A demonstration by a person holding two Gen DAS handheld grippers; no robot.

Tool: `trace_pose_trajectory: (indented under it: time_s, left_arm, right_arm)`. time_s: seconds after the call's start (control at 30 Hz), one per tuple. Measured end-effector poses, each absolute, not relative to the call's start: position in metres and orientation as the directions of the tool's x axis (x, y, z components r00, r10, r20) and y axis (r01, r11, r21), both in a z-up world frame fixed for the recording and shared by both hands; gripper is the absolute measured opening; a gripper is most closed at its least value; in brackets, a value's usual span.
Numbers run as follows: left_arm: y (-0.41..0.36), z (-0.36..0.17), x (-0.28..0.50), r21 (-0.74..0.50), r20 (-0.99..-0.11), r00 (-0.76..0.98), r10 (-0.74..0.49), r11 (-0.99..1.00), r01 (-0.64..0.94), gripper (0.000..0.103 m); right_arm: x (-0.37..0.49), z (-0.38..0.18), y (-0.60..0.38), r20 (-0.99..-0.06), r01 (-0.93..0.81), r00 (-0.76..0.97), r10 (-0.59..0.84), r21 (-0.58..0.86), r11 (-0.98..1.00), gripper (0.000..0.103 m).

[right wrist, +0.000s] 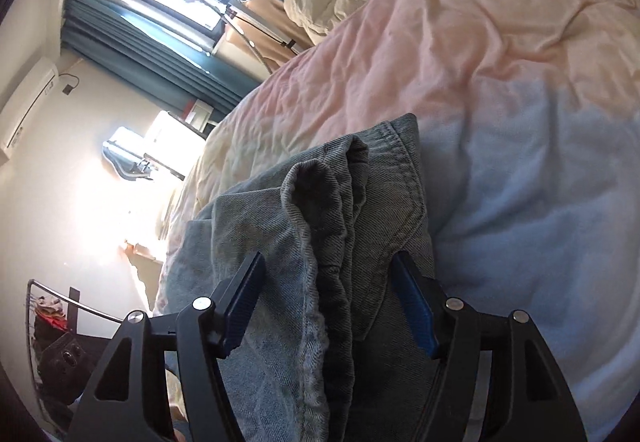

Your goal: Fold clothes

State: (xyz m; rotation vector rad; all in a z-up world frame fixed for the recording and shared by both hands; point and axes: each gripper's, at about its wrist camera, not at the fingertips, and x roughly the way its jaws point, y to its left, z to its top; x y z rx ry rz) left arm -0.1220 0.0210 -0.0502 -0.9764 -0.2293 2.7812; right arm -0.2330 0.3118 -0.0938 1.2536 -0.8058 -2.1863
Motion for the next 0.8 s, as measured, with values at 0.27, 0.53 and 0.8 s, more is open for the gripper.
trace_pose_trajectory:
  time_s: [0.27,0.53,0.8]
  left_arm:
    - [0.01,-0.065,-0.132,-0.255,-0.655,-0.722,0.221,-0.965,-0.064,0.045]
    - [-0.011,-0.052,-0.118,-0.309,-0.611,-0.762,0.215,-0.951,-0.021,0.045]
    - [0.005,-0.053,-0.121,-0.217,-0.608,-0.772,0.185,-0.974,-0.063,0.045]
  right_arm:
    - [-0.232,-0.106,0.302,-0.665,0.072,-0.478,-0.574,0.622,-0.78,0.039]
    - [-0.206,-0.035,0.29,-0.614,0.119,-0.651,-0.447,0.5,-0.858,0.02]
    - [-0.217,-0.042,0.336,-0.613,0.019,-0.676,-0.409,0.54,-0.842,0.008]
